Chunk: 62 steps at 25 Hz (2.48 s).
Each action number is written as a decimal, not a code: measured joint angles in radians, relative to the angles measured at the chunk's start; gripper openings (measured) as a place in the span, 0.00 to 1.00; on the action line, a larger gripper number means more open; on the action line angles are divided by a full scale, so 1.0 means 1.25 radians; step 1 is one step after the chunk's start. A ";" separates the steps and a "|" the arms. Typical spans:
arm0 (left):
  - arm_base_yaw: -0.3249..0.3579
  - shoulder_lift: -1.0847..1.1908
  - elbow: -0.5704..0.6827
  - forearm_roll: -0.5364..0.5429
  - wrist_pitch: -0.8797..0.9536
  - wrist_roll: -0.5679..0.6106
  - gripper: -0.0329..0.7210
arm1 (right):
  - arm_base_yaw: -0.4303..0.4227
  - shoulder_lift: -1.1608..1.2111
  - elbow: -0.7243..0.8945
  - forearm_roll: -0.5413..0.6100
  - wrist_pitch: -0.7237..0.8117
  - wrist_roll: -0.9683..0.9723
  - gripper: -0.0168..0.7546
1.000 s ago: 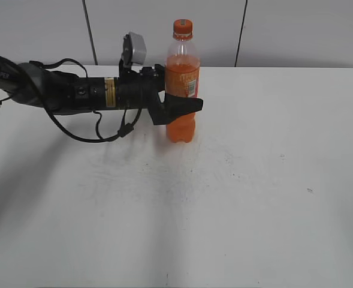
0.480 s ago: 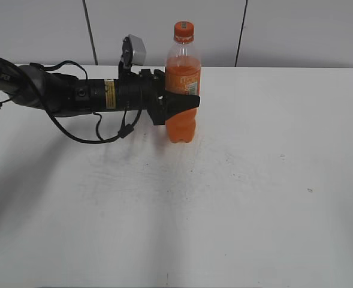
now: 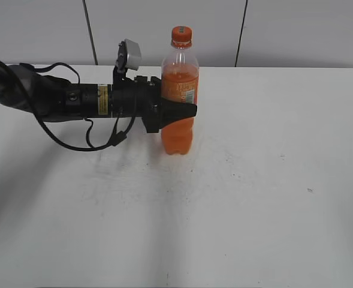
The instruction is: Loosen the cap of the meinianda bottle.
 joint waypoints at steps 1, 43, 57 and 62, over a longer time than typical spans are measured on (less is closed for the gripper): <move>0.000 -0.016 0.024 0.002 0.002 0.002 0.59 | 0.000 0.000 0.000 0.000 0.000 0.000 0.66; -0.071 -0.173 0.414 -0.182 -0.022 0.285 0.59 | 0.000 0.000 0.000 0.000 0.000 0.000 0.66; -0.071 -0.173 0.414 -0.181 -0.022 0.285 0.59 | 0.000 0.000 0.000 -0.031 0.000 0.000 0.66; -0.071 -0.173 0.414 -0.181 -0.022 0.285 0.59 | 0.000 0.000 0.000 -0.025 0.000 0.012 0.66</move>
